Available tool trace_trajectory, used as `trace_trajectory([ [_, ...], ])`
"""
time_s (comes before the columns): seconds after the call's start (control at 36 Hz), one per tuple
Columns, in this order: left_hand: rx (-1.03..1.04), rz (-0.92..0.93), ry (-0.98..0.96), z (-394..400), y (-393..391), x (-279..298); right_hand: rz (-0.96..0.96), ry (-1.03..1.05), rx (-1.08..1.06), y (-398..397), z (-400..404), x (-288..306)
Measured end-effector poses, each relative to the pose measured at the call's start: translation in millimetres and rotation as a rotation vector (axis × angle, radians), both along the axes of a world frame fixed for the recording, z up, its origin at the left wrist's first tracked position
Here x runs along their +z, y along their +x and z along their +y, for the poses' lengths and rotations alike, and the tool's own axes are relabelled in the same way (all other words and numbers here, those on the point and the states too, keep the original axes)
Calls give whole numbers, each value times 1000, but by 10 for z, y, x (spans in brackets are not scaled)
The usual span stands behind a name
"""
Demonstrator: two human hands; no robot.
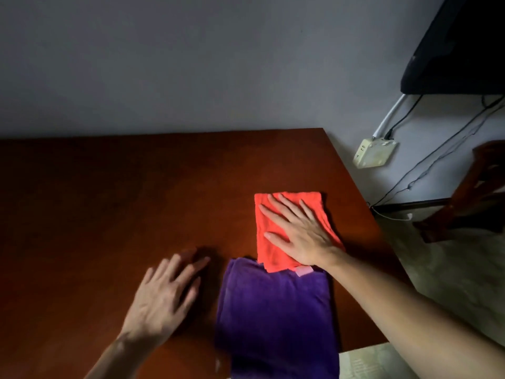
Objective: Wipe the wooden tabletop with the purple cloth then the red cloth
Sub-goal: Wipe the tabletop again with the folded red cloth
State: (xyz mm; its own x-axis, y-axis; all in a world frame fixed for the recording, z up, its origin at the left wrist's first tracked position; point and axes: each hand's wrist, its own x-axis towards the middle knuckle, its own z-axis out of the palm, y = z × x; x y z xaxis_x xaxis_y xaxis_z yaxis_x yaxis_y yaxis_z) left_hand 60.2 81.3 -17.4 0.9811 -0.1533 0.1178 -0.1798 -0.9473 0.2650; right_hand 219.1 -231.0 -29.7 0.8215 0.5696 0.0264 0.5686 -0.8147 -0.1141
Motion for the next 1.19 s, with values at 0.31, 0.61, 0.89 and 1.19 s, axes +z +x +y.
trace_trajectory([
  [0.31, 111, 126, -20, 637, 254, -113, 48, -53, 298, 1417, 139, 126],
  [0.61, 132, 110, -34, 626, 317, -152, 53, -48, 280, 2831, 575, 167],
  [0.89, 87, 106, -38, 659, 319, -164, 17, 31, -56, 2740, 843, 92],
  [1.19, 57, 94, -100, 668, 291, -131, -8, 40, -164, 1527, 1247, 31],
])
